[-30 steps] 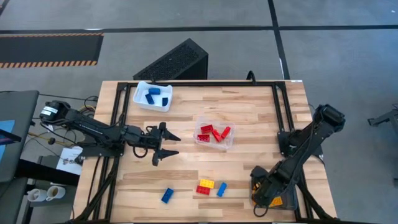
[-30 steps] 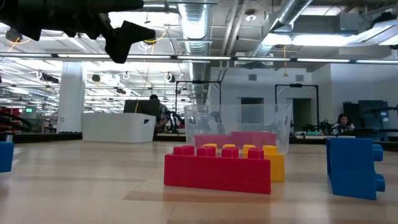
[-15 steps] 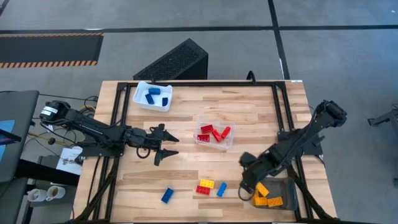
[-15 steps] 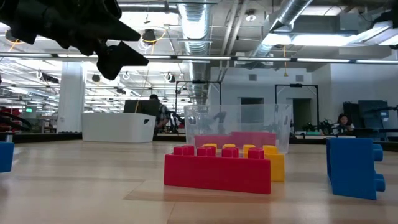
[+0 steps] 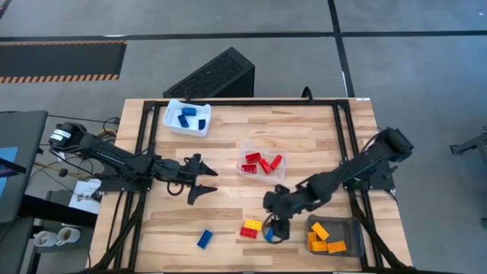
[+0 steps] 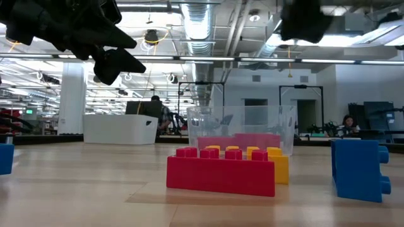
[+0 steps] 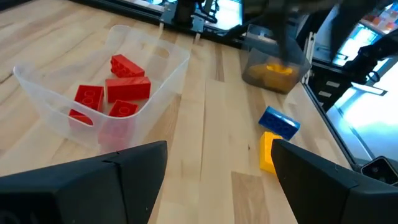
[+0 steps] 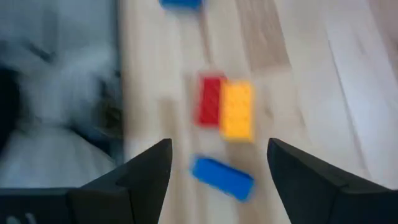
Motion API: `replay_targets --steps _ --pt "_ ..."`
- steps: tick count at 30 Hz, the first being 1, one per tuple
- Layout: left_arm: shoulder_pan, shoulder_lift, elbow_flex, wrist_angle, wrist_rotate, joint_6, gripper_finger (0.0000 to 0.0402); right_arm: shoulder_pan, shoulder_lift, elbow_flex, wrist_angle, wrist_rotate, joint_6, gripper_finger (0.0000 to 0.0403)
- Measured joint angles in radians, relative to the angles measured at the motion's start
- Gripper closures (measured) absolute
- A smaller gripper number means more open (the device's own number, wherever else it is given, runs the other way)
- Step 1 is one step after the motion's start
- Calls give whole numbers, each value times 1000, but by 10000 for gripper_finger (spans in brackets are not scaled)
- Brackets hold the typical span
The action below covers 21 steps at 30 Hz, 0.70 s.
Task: Sort & place blocks by color
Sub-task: Put the blue game piece into the white bin
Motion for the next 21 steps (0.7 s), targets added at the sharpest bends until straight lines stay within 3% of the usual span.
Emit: replay_targets --steps 6,12,21 --pt "0 0 0 3 19 12 129 -3 143 -2 -20 -82 -197 117" --pt "0 0 0 5 18 19 129 -15 256 60 -125 -212 -242 117" --pt "-1 0 0 22 25 12 129 18 316 131 -176 -152 -356 117"
